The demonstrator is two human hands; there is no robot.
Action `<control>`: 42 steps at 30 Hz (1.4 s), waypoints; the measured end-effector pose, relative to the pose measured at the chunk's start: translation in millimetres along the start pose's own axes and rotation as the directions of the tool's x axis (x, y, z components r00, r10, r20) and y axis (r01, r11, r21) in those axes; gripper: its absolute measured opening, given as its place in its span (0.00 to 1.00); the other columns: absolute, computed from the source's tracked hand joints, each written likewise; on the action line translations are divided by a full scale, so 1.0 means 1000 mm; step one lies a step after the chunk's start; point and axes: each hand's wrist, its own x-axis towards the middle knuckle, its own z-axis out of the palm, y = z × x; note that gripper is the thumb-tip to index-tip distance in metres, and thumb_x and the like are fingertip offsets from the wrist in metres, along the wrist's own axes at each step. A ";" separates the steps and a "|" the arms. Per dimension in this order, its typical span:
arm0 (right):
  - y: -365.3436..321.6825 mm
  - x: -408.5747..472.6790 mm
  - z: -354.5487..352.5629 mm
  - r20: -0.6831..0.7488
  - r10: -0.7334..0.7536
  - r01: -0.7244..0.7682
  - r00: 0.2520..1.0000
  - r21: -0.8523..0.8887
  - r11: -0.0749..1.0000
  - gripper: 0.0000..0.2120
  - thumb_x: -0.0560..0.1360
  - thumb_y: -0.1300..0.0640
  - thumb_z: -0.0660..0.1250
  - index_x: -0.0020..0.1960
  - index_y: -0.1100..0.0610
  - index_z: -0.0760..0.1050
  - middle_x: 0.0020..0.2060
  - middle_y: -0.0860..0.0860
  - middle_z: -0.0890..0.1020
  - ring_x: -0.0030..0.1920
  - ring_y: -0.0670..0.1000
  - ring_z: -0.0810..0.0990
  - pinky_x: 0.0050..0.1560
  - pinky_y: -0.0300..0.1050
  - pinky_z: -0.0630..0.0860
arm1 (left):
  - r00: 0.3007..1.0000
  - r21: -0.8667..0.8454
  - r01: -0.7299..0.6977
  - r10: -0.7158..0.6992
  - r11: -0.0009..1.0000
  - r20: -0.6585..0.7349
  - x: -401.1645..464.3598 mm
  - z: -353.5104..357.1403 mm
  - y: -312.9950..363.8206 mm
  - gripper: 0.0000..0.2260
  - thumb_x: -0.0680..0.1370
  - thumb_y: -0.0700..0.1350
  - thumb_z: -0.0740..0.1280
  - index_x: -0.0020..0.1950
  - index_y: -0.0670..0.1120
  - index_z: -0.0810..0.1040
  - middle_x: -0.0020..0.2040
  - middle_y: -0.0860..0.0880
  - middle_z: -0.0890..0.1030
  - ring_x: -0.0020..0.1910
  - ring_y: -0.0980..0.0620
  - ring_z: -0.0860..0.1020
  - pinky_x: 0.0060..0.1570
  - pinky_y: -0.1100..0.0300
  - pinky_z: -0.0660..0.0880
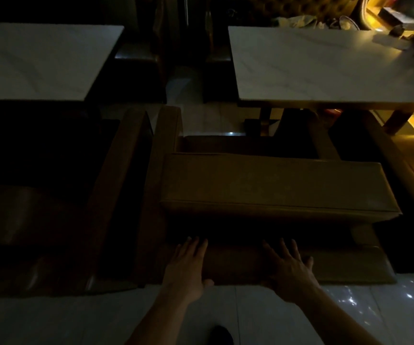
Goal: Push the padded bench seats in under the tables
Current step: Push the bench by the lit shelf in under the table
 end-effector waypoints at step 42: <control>0.469 -0.222 -0.148 -0.345 0.280 -0.181 0.896 0.294 0.939 0.42 0.73 0.31 0.64 0.80 0.42 0.49 0.79 0.55 0.55 0.78 0.60 0.54 0.74 0.61 0.59 | 0.912 0.037 -0.409 0.410 0.912 -0.015 0.008 -0.069 0.565 0.42 0.72 0.68 0.66 0.79 0.57 0.50 0.79 0.53 0.55 0.76 0.49 0.55 0.73 0.49 0.60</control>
